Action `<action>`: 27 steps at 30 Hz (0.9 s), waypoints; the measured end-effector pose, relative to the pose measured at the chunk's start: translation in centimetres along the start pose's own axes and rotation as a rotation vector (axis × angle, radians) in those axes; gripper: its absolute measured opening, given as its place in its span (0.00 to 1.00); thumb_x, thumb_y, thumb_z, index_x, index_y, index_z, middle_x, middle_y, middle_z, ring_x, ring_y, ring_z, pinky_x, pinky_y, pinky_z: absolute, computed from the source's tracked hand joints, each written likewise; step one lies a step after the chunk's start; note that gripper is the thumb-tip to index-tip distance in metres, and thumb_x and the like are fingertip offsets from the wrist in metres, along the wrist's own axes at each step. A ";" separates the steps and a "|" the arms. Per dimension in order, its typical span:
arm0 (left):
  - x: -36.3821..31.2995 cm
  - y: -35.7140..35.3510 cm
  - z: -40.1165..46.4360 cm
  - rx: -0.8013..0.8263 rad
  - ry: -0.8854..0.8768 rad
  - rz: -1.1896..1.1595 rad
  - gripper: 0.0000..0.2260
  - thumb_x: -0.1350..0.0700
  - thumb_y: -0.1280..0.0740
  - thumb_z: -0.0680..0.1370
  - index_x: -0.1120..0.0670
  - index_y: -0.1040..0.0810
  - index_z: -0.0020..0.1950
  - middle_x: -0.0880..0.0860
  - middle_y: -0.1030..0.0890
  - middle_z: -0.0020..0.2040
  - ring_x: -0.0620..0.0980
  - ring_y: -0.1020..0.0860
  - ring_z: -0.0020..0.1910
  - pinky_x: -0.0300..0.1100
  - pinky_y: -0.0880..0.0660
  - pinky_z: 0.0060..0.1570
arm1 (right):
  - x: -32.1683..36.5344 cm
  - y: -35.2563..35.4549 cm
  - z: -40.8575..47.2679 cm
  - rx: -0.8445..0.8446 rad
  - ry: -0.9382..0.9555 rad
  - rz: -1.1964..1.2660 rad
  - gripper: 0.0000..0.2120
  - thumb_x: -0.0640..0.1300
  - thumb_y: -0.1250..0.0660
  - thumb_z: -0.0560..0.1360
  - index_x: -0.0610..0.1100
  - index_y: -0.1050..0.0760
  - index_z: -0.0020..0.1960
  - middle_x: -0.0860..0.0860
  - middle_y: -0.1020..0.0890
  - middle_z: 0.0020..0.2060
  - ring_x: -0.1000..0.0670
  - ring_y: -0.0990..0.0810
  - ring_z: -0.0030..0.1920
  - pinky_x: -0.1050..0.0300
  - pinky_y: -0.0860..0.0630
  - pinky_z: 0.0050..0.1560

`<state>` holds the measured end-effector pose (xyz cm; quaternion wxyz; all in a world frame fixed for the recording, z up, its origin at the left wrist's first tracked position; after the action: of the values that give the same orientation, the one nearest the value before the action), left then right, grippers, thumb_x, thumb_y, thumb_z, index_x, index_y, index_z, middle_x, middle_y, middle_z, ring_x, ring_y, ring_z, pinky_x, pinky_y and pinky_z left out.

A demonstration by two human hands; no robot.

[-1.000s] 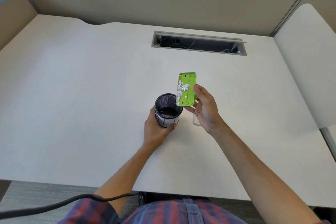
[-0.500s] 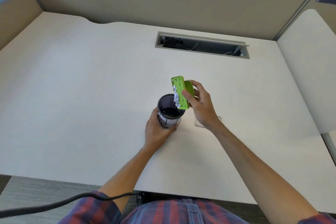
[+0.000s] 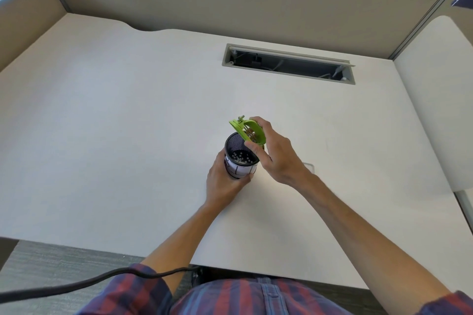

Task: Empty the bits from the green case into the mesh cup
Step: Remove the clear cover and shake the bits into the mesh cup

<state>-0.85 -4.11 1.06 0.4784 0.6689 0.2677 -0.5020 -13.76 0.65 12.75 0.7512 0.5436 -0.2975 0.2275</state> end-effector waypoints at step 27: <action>-0.4 0.4 -0.3 0.143 0.031 0.014 0.40 0.66 0.35 0.65 0.45 0.39 0.75 0.50 0.21 0.64 0.50 0.25 0.64 0.43 0.25 0.60 | 0.9 0.8 -0.7 -0.196 0.070 -0.176 0.21 0.52 0.38 0.80 0.44 0.34 0.69 0.54 0.18 0.53 0.54 0.24 0.51 0.57 0.34 0.65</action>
<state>-0.54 -3.92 1.60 0.4288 0.7109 0.2339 -0.5060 -13.44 1.56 13.76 0.8276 0.4833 -0.2432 0.1496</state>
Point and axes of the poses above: each hand's wrist, its own z-axis towards the middle knuckle, its own y-axis out of the back of the hand, x = y × z, the point moved 8 cm from there along z, towards the middle knuckle
